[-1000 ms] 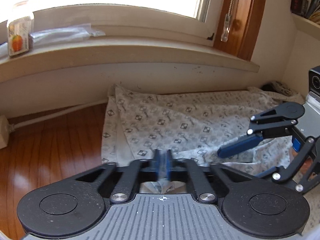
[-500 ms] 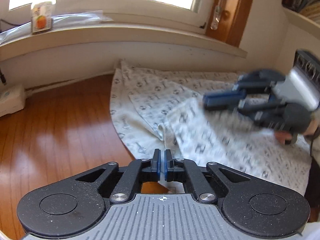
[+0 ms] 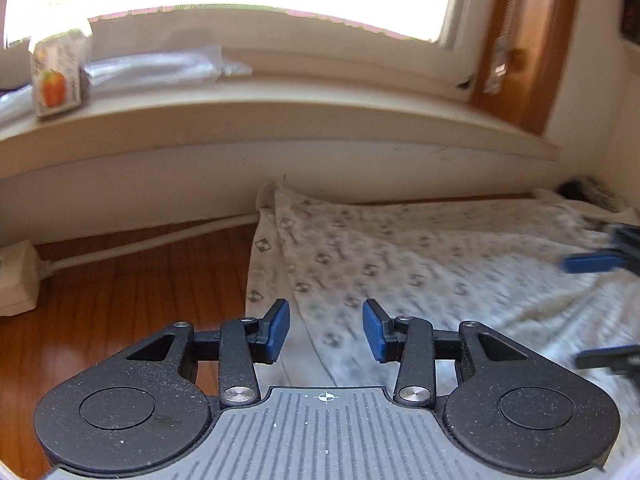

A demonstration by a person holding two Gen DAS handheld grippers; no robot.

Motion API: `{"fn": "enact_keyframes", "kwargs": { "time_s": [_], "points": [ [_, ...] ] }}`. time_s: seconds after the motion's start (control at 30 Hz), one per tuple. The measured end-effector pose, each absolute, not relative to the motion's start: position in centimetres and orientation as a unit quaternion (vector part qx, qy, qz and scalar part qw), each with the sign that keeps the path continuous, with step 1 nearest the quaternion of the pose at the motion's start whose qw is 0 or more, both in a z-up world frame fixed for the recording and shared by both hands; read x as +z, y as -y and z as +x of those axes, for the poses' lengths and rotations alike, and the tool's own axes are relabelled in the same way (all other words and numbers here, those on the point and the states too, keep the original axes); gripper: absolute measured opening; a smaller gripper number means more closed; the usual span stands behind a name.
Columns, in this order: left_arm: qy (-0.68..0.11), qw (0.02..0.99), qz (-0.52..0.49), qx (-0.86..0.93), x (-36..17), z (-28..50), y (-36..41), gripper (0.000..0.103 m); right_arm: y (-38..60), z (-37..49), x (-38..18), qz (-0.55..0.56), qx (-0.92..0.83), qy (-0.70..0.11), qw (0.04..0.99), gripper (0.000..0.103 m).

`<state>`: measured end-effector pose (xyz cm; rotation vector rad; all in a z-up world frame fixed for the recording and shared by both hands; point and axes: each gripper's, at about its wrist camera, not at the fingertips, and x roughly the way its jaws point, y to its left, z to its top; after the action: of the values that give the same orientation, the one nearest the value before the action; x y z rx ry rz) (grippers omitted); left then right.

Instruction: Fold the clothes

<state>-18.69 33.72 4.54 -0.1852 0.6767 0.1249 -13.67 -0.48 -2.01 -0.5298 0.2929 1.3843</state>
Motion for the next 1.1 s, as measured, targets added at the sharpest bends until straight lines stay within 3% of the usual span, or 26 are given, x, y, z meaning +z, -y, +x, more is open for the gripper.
{"fn": "enact_keyframes", "kwargs": {
  "time_s": [0.23, 0.3, 0.4, 0.73, 0.83, 0.9, 0.97, 1.1],
  "points": [
    [-0.342, 0.934, -0.07, 0.079, 3.5, -16.5, -33.3, 0.041, 6.2, -8.7, -3.0, -0.219, 0.564, -0.152, 0.782, 0.079],
    [-0.335, 0.936, -0.06, 0.087, 3.2, -16.7, -33.1, 0.014, 7.2, -7.6, -3.2, -0.205, 0.548, -0.154, 0.796, 0.079],
    [-0.328, 0.939, -0.055, 0.089, 3.0, -17.2, -32.9, 0.005, 8.0, -6.2, -3.6, -0.187, 0.529, -0.162, 0.811, 0.079],
    [-0.282, 0.945, -0.052, 0.156, 5.4, -19.7, -35.7, 0.001, 9.5, -4.0, -4.1, -0.139, 0.506, -0.194, 0.829, 0.079],
    [-0.299, 0.942, -0.07, 0.137, 4.6, -19.5, -35.8, 0.006, 9.3, -3.9, -4.2, -0.14, 0.504, -0.201, 0.828, 0.079],
    [-0.287, 0.944, -0.077, 0.142, 4.5, -20.3, -35.6, 0.025, 9.2, -4.0, -4.3, -0.145, 0.502, -0.202, 0.829, 0.079],
    [-0.287, 0.944, -0.091, 0.135, 4.5, -21.3, -35.3, 0.037, 9.1, -4.1, -4.3, -0.15, 0.5, -0.201, 0.829, 0.08],
    [-0.289, 0.946, -0.102, 0.106, 4.9, -24.2, -33.6, 0.052, 9.2, -4.2, -4.3, -0.15, 0.494, -0.196, 0.833, 0.081]
  ]
}}
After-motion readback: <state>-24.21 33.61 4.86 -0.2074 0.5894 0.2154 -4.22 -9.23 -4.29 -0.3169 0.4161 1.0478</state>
